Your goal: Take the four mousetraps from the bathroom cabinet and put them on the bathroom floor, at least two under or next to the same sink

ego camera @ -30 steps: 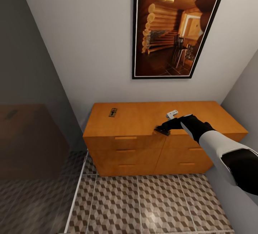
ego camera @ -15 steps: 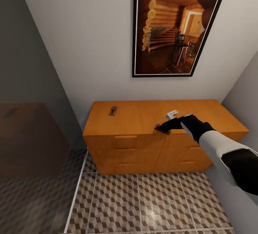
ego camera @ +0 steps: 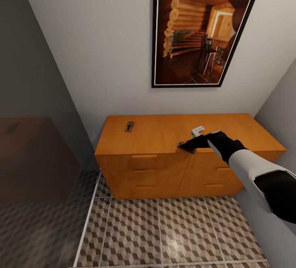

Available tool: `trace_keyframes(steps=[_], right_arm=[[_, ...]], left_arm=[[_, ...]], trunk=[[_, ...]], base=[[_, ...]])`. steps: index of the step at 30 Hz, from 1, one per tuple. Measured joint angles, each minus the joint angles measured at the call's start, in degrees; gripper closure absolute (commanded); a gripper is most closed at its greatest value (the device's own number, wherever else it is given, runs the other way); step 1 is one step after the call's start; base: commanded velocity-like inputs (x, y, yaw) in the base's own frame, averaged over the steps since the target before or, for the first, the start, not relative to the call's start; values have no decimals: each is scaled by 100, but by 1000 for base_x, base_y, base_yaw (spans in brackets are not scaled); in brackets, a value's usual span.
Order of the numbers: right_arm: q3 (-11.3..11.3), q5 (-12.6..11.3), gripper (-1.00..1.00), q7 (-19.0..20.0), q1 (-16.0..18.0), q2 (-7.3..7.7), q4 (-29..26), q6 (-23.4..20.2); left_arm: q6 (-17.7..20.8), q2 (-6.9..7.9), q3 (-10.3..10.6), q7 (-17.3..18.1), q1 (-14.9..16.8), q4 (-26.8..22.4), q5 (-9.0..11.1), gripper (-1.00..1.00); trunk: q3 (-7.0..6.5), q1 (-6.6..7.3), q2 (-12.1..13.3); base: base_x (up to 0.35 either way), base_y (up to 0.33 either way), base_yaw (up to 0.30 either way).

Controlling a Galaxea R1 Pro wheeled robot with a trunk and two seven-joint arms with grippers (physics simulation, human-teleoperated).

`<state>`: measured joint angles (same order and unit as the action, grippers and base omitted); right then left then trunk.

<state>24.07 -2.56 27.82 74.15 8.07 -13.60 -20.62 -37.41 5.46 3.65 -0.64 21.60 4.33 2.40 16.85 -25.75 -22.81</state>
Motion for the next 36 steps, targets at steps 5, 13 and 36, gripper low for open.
trace_keyframes(steps=[5,13,36], right_arm=[[-3,1,-100,2,0,20,0,7],[-3,5,-100,2,0,39,2,9],[-3,1,-100,-3,-8,45,368,27]], left_arm=[[-1,0,0,0,0,0,0,-100],[0,0,0,-1,0,0,0,-100],[4,-8,0,-1,0,0,0,-100]], trunk=[[17,0,0],[22,0,0],[22,0,0]], base=[[0,0,0],[0,0,0],[0,0,0]])
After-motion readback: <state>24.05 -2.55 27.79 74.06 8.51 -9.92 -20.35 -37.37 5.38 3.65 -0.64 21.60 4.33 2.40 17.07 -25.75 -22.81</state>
